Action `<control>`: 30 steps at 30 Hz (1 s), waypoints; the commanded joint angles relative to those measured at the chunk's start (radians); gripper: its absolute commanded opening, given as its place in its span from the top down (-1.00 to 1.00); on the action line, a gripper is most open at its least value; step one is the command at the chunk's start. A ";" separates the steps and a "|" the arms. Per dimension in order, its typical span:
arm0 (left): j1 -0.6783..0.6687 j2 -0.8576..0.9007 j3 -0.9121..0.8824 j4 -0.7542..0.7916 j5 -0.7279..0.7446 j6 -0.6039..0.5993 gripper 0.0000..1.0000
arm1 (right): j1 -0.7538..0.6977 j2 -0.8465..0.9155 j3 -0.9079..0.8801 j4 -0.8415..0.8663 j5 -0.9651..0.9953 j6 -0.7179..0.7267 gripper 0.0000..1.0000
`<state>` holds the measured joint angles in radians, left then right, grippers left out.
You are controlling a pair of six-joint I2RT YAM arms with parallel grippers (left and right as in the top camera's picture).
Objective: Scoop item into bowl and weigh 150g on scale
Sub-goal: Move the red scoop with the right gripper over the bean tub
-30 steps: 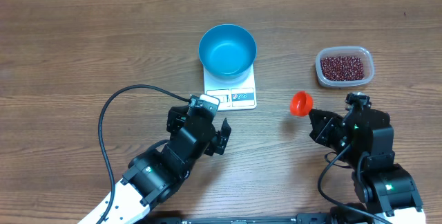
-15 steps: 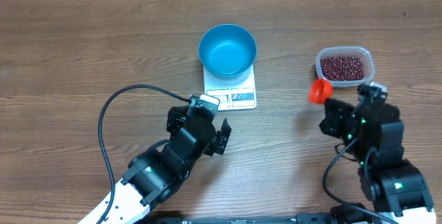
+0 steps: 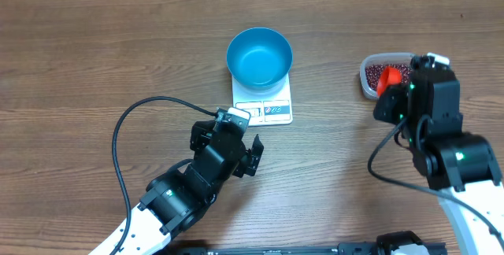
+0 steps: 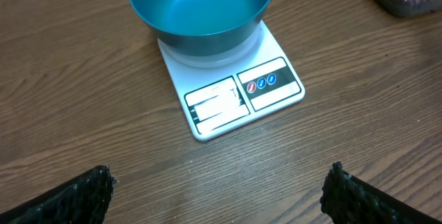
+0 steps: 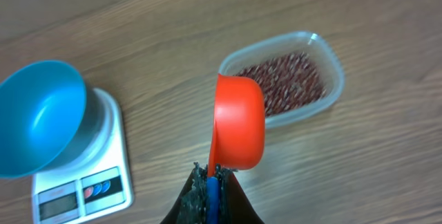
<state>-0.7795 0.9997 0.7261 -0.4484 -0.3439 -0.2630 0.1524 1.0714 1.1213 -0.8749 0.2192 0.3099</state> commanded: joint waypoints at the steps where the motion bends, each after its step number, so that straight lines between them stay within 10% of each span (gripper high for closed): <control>1: -0.006 -0.005 -0.006 0.001 0.004 -0.014 -0.99 | 0.003 0.031 0.053 0.016 0.088 -0.116 0.93; 30: -0.006 -0.005 -0.006 0.000 0.004 -0.014 -0.99 | -0.117 0.365 0.051 0.180 0.209 -0.216 0.93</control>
<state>-0.7795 0.9997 0.7258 -0.4484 -0.3439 -0.2630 0.0639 1.4315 1.1435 -0.7044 0.4774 0.1028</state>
